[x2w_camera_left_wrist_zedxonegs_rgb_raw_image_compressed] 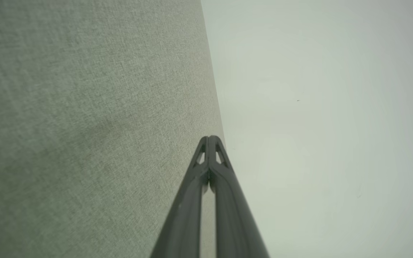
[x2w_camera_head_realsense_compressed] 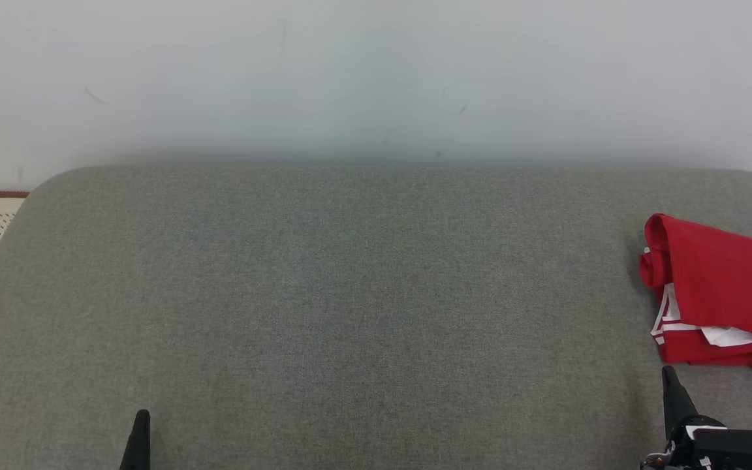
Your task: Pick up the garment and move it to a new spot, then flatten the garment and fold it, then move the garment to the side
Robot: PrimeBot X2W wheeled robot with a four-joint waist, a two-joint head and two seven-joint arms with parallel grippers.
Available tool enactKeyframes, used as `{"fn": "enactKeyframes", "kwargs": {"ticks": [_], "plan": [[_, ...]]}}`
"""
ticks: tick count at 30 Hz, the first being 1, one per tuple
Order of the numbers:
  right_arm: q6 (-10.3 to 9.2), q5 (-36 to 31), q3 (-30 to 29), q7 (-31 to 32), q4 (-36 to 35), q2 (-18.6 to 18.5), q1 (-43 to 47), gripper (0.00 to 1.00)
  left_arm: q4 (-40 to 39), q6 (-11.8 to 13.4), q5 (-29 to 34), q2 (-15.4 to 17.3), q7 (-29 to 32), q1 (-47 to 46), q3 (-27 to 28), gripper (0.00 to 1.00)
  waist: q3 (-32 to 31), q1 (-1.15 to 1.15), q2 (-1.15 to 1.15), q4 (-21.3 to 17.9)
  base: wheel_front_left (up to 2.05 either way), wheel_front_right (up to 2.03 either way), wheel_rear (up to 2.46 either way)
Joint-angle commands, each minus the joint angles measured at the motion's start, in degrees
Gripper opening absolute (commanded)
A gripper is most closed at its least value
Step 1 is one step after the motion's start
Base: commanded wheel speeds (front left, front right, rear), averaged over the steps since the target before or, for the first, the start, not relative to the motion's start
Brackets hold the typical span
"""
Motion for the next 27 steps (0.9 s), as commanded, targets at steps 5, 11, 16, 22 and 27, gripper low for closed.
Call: {"fn": "enactKeyframes", "kwargs": {"ticks": [5, 11, 16, 22, 27], "plan": [[0.02, 3.37, -0.6, 0.83, -0.76, 0.18, -0.3, 0.0, -0.3, -0.4, -3.33, 0.42, 0.75, -1.0, 0.23, 0.0, 0.07, 0.0, 0.0, 0.05, 0.0, 0.0, 0.0], [0.02, 6.05, -1.03, 1.61, -1.03, 0.28, -0.33, 0.0, -0.31, -0.61, -6.23, 0.44, 1.43, -1.28, 0.31, 0.0, 0.16, 0.0, 0.0, 0.09, 0.0, 0.0, 0.0], [0.02, 8.37, -1.37, 2.21, -1.28, 0.35, -0.34, 0.0, -0.32, -0.81, -8.34, 0.45, 1.91, -1.13, 0.38, 0.0, 0.22, 0.0, 0.0, 0.13, 0.0, 0.0, 0.0], [0.02, 10.77, -1.76, 2.73, -1.6, 0.43, -0.34, 0.0, -0.33, -1.0, -10.7, 0.44, 2.53, -1.34, 0.46, 0.0, 0.3, 0.0, 0.0, 0.18, 0.0, 0.0, 0.0], [0.02, 12.78, -2.12, 3.25, -1.87, 0.5, -0.34, 0.0, -0.36, -1.18, -12.89, 0.44, 3.0, -1.55, 0.52, 0.0, 0.37, 0.0, 0.0, 0.22, 0.0, 0.0, 0.0]]}}
